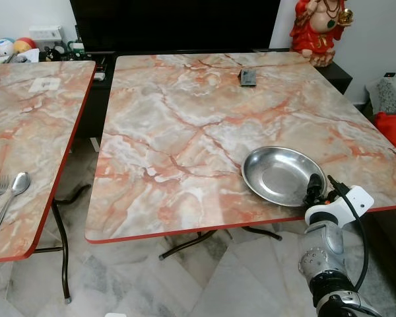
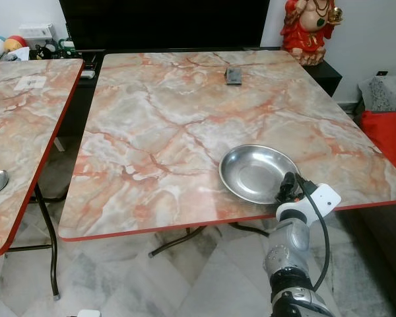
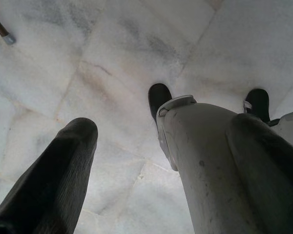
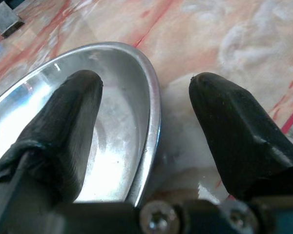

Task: Setting the table

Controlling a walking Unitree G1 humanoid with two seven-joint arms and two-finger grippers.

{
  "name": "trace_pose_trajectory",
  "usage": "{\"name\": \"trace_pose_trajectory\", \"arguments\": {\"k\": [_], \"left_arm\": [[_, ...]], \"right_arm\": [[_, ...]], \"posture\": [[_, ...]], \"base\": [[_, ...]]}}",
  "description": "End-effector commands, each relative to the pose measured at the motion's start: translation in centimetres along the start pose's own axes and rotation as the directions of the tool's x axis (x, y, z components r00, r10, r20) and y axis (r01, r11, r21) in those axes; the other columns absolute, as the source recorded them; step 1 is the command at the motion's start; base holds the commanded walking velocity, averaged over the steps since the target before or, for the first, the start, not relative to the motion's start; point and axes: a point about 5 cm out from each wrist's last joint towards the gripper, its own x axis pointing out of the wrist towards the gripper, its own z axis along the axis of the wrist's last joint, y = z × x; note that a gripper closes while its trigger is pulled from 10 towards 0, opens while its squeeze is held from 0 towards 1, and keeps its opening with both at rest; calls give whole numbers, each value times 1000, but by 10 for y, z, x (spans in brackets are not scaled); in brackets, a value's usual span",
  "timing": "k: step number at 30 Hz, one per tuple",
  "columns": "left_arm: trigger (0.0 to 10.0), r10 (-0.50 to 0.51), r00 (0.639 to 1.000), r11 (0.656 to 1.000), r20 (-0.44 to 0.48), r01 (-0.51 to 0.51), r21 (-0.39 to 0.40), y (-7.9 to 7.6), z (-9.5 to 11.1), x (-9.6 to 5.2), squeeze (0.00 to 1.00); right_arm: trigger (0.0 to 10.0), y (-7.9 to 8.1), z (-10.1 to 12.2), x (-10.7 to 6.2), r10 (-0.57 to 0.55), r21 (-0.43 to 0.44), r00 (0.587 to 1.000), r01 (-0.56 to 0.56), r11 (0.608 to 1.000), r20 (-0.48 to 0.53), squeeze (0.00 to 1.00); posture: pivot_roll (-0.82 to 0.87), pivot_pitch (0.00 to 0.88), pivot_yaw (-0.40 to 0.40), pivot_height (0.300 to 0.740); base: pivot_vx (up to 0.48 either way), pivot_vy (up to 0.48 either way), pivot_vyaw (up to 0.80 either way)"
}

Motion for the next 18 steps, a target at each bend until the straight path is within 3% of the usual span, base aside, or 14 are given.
{"name": "trace_pose_trajectory", "arguments": {"k": [1,18], "left_arm": [[10000,-22,997,1000,-71,22,2,-6,-20,-4,0],[10000,-22,997,1000,-76,22,3,-5,-24,-5,0]], "right_arm": [[10000,1,3,1,16,-30,1000,-15,999,12,0],[10000,-13,0,-6,3,-88,1000,-1,996,22,0]], "posture": [[24,142,-50,740],[25,144,-49,740]], "base": [[0,0,0],[0,0,0]]}}
